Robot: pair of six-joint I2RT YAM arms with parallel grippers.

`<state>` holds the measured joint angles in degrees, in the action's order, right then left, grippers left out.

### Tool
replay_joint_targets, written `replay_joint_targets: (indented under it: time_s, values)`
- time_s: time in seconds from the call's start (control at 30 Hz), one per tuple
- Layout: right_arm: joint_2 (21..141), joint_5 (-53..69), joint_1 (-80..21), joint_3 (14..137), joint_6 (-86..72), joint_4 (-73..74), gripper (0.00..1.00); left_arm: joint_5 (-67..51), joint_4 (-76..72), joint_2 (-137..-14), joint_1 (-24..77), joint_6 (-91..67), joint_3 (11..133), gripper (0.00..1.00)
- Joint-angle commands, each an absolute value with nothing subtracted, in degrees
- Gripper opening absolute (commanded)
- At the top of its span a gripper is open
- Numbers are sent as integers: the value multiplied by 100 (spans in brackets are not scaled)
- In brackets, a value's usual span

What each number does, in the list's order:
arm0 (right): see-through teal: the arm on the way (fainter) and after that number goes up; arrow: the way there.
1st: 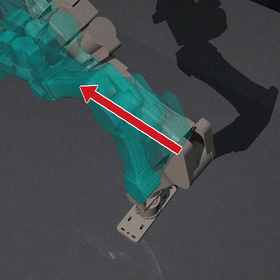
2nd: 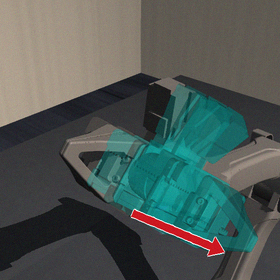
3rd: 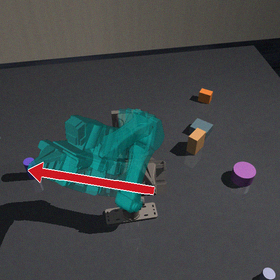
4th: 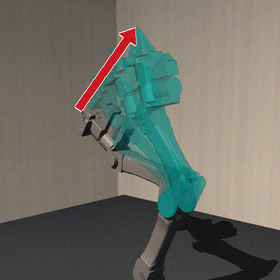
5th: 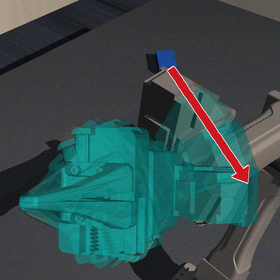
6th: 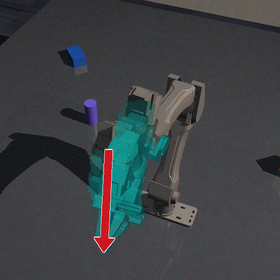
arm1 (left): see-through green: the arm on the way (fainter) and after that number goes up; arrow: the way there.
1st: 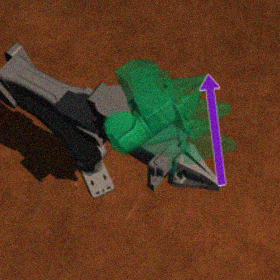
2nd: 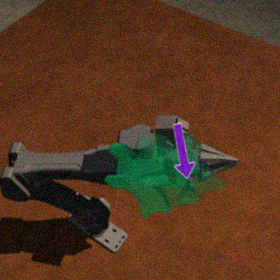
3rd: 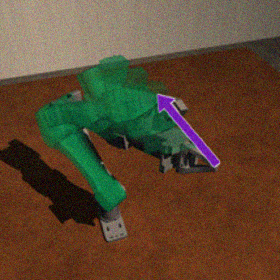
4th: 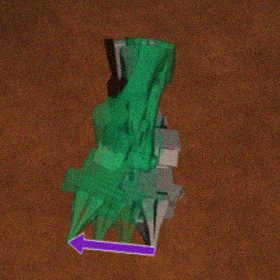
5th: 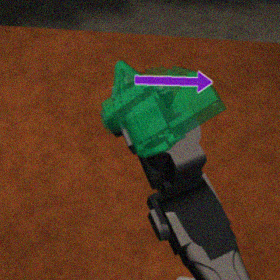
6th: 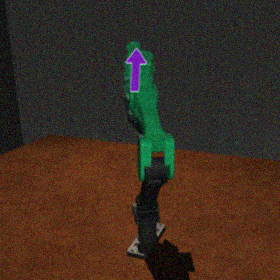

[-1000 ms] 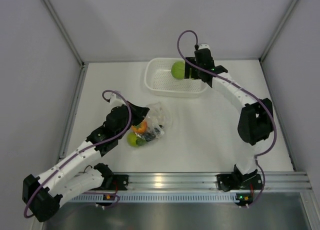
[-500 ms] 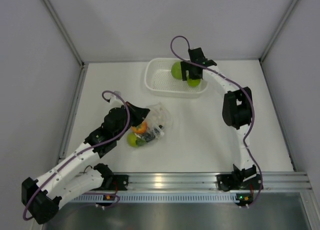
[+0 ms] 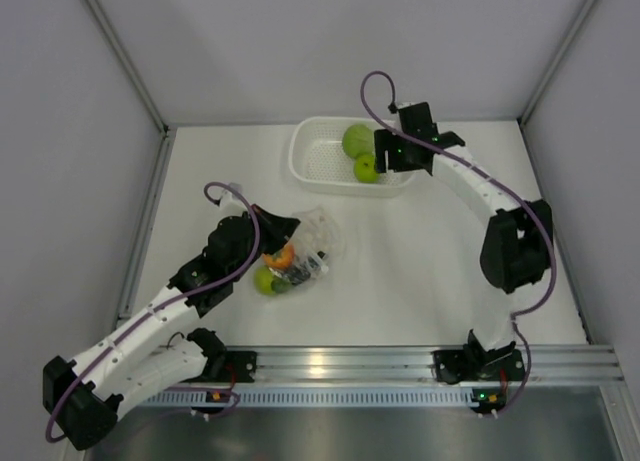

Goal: Open the zip-top bag and remove the fake food

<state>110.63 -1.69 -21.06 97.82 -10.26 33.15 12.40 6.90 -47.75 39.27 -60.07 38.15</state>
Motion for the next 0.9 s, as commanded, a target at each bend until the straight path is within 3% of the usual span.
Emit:
replay_joint_targets:
  time_s: [0.0,0.17,0.33,0.7,0.87]
  values:
    - [9653,974,-2083,8652,-1564,2436,67,1344,510,-4693,3920,-6064,4034,0]
    - [8412,1696,-2556,6895,-2100,1505,59,1327,518,-4737,3920,-6117,4113,0]
    - [7928,1819,-3216,6232,-2425,775,59,1327,501,-4772,3920,-6144,4131,0]
    - [8375,1495,-4649,5625,-3014,-1194,50,1204,510,-4781,3920,-6196,4227,0]
    - [8833,1266,-4948,5467,-3287,-2125,52,1169,510,-4755,3920,-6196,4219,0]
